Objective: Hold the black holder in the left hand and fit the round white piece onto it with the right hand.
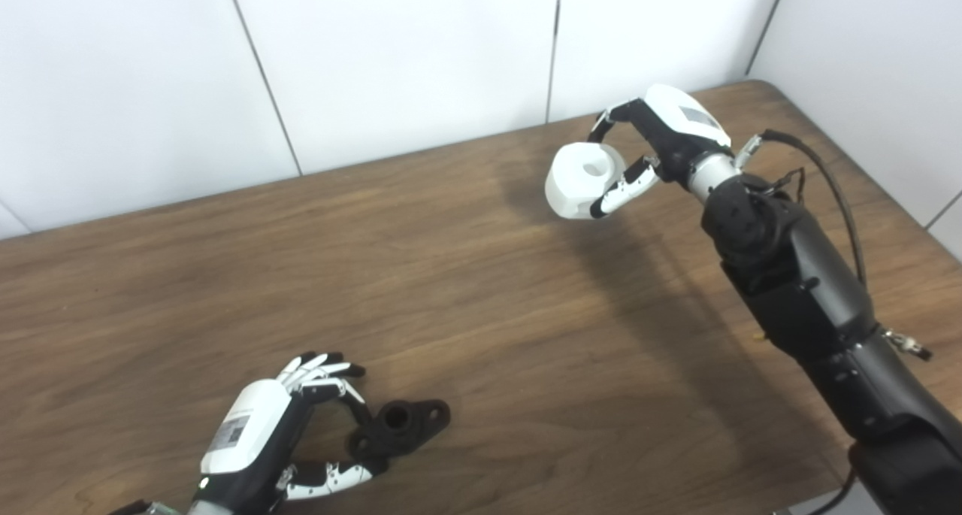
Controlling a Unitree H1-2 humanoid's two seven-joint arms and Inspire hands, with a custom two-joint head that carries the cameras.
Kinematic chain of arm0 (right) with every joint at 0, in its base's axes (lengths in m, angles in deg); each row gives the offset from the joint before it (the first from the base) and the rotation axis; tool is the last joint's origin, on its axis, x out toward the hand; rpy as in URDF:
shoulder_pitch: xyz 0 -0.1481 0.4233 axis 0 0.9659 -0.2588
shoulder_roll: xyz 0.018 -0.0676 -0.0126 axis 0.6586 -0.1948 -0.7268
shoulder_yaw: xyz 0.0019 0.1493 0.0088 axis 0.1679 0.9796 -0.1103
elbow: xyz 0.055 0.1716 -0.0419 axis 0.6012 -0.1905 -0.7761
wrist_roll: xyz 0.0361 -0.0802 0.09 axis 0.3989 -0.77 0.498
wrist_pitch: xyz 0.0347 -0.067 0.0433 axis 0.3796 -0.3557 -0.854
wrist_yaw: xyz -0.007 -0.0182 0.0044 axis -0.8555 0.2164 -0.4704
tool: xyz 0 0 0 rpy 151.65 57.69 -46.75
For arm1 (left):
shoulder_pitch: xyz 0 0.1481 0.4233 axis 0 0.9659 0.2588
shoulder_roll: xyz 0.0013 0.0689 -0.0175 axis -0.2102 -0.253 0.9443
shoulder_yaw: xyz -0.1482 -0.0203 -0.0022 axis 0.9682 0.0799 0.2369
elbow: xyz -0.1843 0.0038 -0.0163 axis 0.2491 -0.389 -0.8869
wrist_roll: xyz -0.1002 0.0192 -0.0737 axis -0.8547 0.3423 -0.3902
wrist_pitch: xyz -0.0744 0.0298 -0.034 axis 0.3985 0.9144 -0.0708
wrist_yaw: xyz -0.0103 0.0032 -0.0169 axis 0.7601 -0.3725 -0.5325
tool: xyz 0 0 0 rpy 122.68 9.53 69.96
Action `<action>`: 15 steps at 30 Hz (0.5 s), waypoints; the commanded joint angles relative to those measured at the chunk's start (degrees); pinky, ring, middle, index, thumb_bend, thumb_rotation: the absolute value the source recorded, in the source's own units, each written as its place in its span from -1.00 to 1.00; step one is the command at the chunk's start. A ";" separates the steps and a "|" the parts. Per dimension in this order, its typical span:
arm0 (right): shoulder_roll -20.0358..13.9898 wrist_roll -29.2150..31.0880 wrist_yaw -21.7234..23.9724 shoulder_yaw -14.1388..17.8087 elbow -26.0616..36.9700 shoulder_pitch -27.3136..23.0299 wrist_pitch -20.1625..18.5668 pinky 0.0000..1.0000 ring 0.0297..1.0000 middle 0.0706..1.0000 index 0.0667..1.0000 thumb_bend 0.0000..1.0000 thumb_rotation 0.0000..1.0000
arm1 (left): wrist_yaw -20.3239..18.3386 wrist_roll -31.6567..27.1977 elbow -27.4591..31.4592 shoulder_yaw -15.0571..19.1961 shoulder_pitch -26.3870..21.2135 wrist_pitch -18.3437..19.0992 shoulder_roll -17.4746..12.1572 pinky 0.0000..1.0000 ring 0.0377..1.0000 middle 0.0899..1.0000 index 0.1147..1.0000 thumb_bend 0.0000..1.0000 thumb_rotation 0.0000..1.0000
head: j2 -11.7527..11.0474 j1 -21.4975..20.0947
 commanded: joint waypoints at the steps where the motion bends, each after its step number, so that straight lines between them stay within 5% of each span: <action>1: -1.12 -1.67 2.99 0.61 4.82 -1.46 -0.13 0.73 0.81 0.60 -0.10 0.05 -0.72 | -2.17 0.76 -0.54 -1.27 0.77 1.75 0.06 0.86 0.77 0.57 -0.16 0.05 -0.89 | 0.24 0.50; 15: 2.38 -5.65 20.53 0.51 20.87 1.06 -0.15 0.74 0.87 0.63 -0.11 0.05 -0.73 | -3.22 4.49 0.70 -3.68 -0.19 5.86 3.35 0.87 0.79 0.59 -0.16 0.05 -0.89 | 2.44 8.27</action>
